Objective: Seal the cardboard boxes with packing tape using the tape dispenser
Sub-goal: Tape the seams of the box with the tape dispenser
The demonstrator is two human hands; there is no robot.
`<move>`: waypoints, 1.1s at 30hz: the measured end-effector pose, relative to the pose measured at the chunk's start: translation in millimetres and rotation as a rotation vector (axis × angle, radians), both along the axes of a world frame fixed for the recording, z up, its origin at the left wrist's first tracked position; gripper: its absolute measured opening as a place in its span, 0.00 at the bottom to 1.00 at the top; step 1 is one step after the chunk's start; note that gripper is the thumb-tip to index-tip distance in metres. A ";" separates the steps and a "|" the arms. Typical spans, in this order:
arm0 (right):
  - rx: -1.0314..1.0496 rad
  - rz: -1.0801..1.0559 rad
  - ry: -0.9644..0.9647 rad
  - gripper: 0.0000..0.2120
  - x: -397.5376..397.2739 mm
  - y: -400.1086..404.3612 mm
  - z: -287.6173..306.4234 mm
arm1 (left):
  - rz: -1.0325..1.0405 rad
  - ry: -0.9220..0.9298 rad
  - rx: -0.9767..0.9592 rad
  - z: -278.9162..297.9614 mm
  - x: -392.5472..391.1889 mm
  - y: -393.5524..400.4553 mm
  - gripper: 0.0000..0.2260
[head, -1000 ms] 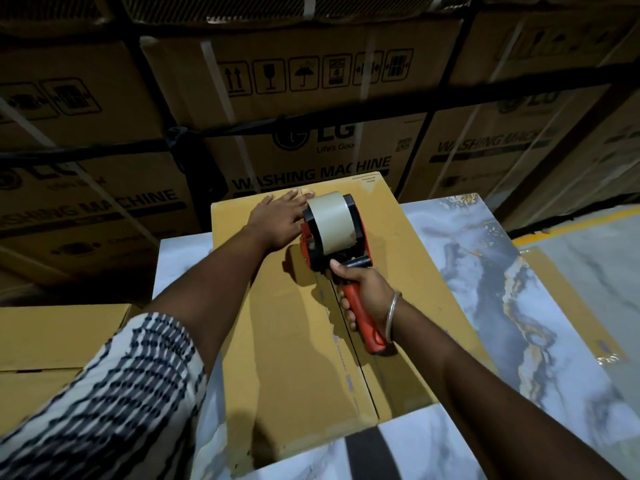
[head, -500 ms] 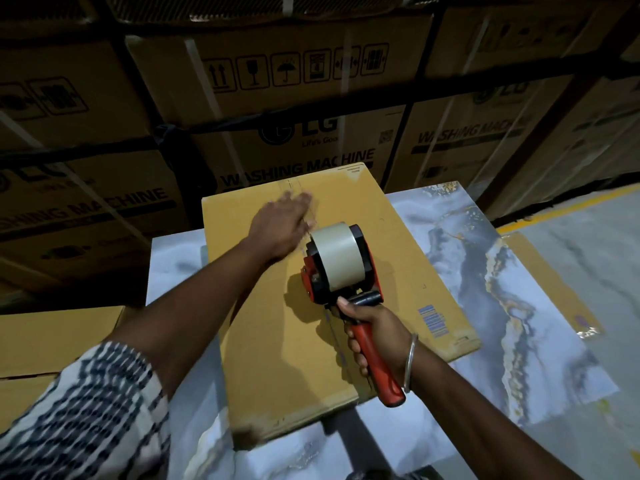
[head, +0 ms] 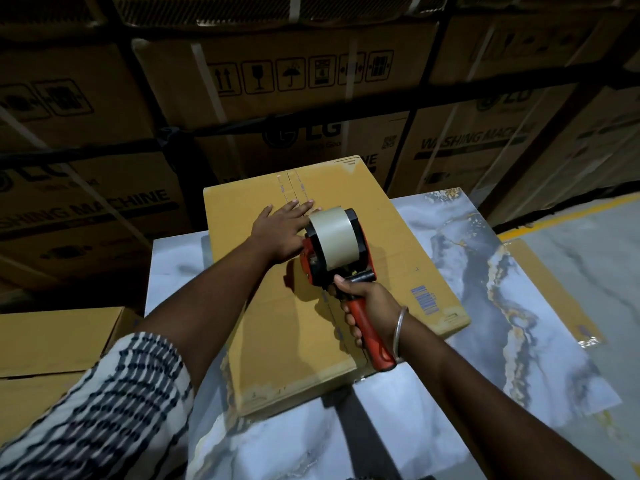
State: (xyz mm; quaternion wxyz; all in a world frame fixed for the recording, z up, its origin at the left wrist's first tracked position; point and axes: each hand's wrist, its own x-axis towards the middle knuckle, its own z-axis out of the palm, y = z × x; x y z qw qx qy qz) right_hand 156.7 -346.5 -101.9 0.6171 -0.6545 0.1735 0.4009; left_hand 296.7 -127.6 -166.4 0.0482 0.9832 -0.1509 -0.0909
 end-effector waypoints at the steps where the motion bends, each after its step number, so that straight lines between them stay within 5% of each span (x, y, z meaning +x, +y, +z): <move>1: -0.002 0.005 -0.006 0.25 6.2 1.3 -0.3 | 0.010 0.009 0.010 0.2 5.2 1.1 0.32; 15: 0.038 -0.004 0.039 0.24 -46.3 -33.0 2.0 | 0.037 0.002 0.011 -5.7 20.4 4.6 0.31; 20: 0.044 -0.010 0.020 0.25 -47.7 -31.9 5.9 | 0.007 -0.147 -0.057 1.1 -7.1 -13.5 0.29; 24: 0.032 -0.008 0.017 0.25 -48.5 -31.8 3.2 | -0.150 -0.019 -0.082 -4.0 -44.9 -24.6 0.31; 33: 0.001 -0.025 0.008 0.25 -27.3 -27.9 1.9 | -0.044 0.039 0.009 -5.1 -25.0 -24.4 0.29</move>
